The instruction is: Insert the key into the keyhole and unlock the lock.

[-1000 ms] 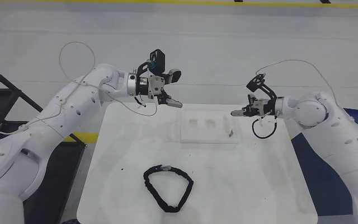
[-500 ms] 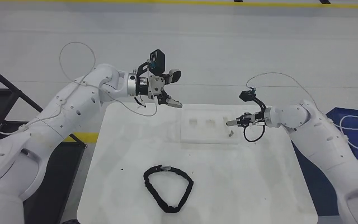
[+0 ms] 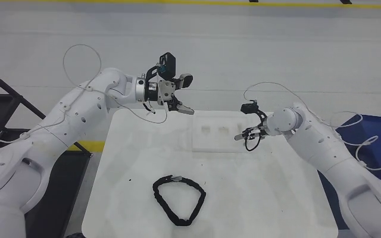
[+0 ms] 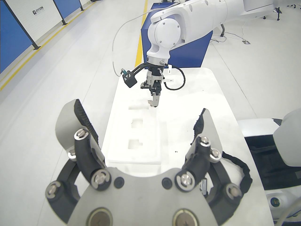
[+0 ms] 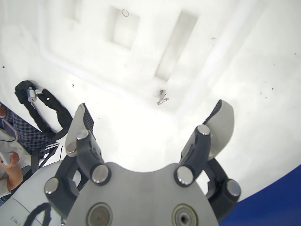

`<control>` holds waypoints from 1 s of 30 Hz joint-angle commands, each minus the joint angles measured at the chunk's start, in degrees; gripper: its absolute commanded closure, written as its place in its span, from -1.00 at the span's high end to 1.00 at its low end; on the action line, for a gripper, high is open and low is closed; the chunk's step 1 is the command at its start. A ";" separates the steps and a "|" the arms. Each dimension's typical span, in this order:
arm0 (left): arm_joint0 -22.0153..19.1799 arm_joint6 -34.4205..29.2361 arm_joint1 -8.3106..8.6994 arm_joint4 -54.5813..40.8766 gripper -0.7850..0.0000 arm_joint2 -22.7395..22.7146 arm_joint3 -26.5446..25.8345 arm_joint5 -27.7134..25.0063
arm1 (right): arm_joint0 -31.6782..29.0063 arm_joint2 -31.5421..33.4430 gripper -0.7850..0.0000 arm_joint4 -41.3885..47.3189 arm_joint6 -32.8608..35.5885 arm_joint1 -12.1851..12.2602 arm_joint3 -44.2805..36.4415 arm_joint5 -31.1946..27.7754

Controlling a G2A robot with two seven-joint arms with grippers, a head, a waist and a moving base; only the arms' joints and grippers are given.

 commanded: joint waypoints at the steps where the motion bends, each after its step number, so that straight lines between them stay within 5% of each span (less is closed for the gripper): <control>1: 0.00 0.00 0.00 0.00 1.00 0.00 0.00 0.00 | 0.08 -0.54 1.00 -0.41 0.52 -0.60 0.02 0.55; 11: 0.00 0.00 0.00 0.00 1.00 0.00 0.00 0.00 | 0.64 -1.38 0.68 -0.59 1.24 -3.15 4.06 1.22; 20: 0.00 0.00 0.00 0.00 1.00 0.00 0.00 0.00 | 0.67 -1.47 -0.16 -0.83 0.65 -4.95 8.27 1.56; 30: 0.00 0.00 0.00 0.00 1.00 0.00 0.00 0.00 | 0.87 -1.62 -0.51 -1.97 0.49 -6.75 12.06 2.03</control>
